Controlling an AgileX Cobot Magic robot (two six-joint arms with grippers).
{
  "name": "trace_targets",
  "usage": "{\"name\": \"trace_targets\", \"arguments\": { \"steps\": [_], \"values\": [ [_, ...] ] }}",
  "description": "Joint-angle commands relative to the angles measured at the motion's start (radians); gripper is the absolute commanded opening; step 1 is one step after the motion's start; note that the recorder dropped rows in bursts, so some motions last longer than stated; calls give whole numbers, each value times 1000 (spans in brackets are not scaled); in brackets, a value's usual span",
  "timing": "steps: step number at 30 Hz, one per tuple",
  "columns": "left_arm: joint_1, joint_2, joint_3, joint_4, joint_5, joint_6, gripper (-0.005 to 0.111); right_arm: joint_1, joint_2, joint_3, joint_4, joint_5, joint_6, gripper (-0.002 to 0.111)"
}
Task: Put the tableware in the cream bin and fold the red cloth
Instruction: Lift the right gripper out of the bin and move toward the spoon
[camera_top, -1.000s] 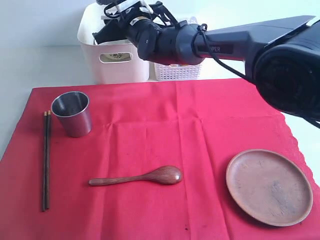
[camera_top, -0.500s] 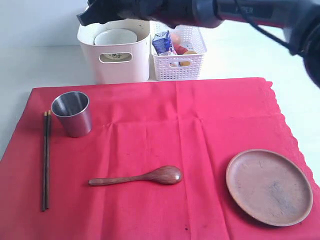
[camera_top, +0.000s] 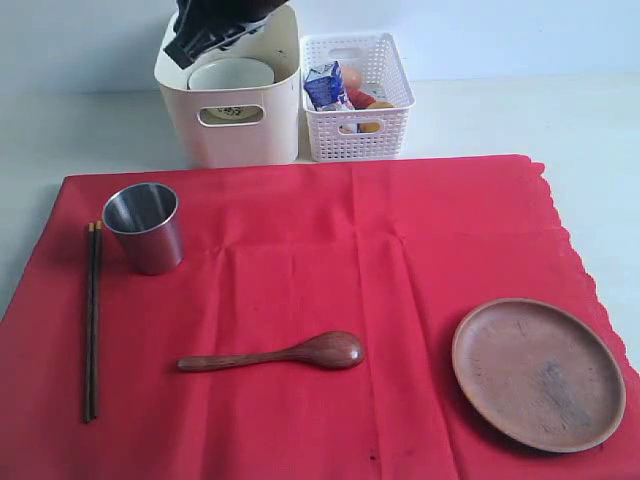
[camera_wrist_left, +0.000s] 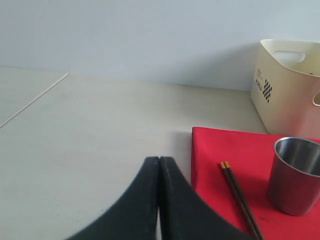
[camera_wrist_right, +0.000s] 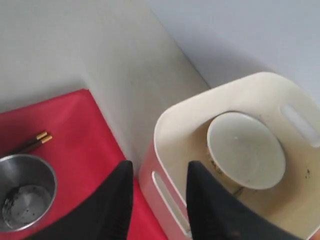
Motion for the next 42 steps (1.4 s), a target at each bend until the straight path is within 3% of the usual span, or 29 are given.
{"name": "trace_targets", "arguments": {
  "steps": [1, 17, 20, 27, 42],
  "values": [
    [-7, -2, 0, -7, -3, -1, 1, -2, -9, 54, -41, 26, 33, 32],
    [-7, -2, 0, -7, -3, -1, 1, -2, -11, 162, -40, 98, -36, 31],
    [-7, -2, 0, -7, -3, -1, 1, -2, -38, 228, -42, 44, -130, 31],
    [-7, -2, 0, -7, -3, -1, 1, -2, -203, 454, -40, -167, -133, 24],
    [-7, -2, 0, -7, -3, -1, 1, 0, -487, 698, -16, -213, -185, 21]
  ]
}}
